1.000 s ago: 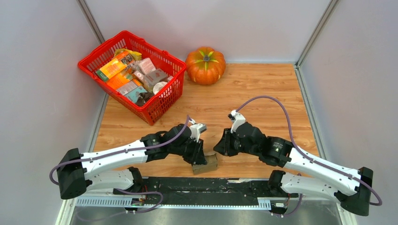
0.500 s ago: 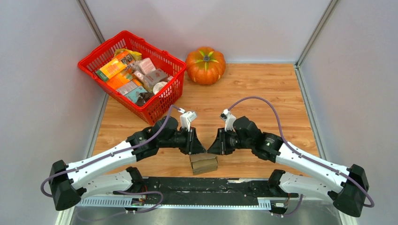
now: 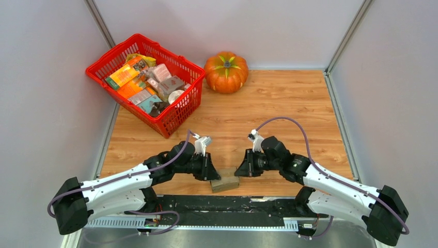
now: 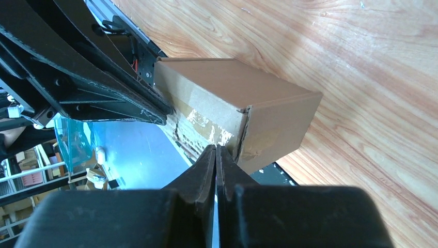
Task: Fold the paper box
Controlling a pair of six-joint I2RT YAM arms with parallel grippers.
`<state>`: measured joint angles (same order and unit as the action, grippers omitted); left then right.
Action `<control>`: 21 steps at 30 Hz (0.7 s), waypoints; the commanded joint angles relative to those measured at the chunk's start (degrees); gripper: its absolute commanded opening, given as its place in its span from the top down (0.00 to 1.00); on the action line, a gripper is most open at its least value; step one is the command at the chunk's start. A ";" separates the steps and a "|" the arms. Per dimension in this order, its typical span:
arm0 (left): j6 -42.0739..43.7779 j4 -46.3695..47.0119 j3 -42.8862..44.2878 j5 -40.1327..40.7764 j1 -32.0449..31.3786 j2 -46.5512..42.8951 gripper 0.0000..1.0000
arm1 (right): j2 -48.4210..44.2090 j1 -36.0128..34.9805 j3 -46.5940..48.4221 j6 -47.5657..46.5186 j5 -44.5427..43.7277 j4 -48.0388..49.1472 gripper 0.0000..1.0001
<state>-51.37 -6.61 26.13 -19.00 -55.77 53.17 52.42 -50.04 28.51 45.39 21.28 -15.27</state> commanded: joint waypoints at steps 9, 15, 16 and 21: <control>3.48 -12.55 8.24 1.78 0.22 -7.45 0.74 | -3.90 0.29 6.38 -1.09 3.41 -1.87 0.89; -0.12 -7.12 0.69 0.55 0.22 -8.26 0.77 | -3.38 0.30 2.26 0.32 4.38 1.46 0.89; -1.09 -6.06 -0.45 0.20 0.22 -8.08 0.77 | -3.03 0.21 1.55 0.58 4.56 1.99 0.89; -0.49 -7.00 -3.19 1.51 0.22 -7.38 0.79 | -2.33 0.30 -0.48 0.67 3.77 2.44 0.89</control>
<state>-52.38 -12.36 23.73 -18.96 -55.68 45.34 49.63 -50.04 29.10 45.47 24.62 -14.98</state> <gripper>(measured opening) 0.217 0.110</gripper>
